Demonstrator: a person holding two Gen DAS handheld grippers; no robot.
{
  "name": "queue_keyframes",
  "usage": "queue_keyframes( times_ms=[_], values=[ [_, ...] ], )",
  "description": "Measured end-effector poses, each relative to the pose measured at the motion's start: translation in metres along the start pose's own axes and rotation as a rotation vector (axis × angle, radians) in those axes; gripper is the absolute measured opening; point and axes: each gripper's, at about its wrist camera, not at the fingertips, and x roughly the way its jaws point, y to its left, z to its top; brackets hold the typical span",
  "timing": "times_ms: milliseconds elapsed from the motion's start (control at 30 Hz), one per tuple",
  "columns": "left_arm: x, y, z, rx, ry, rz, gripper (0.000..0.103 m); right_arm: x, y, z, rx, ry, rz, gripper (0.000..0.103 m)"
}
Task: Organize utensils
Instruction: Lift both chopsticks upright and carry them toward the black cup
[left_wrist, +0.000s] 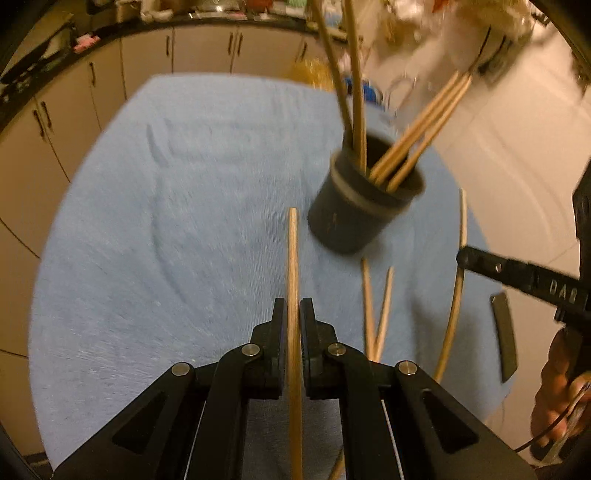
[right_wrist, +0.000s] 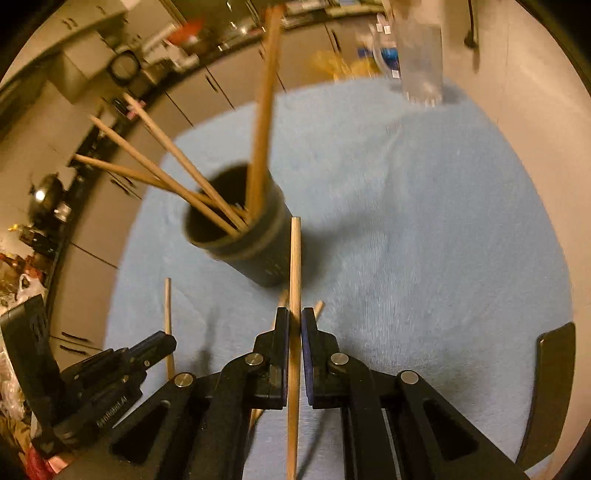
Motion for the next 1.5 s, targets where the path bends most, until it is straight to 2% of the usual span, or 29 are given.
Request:
queue_keyframes(
  times_ms=[133,267,767,1500],
  values=[
    [-0.031,-0.009,0.004,-0.005,-0.076,0.008,0.006,-0.024,0.013,-0.002,-0.024,-0.084,0.03,0.006],
    [-0.046,-0.01,0.005,-0.007,-0.099,0.03,0.006,-0.034,0.027,-0.003,-0.05,-0.116,0.047,0.006],
    [-0.068,-0.021,-0.012,-0.004,-0.16,0.08,0.006,-0.052,0.028,-0.004,-0.084,-0.151,0.089,0.006],
    [-0.099,-0.025,-0.025,-0.008,-0.212,0.097,0.006,-0.063,0.03,-0.006,-0.095,-0.176,0.113,0.006]
  ],
)
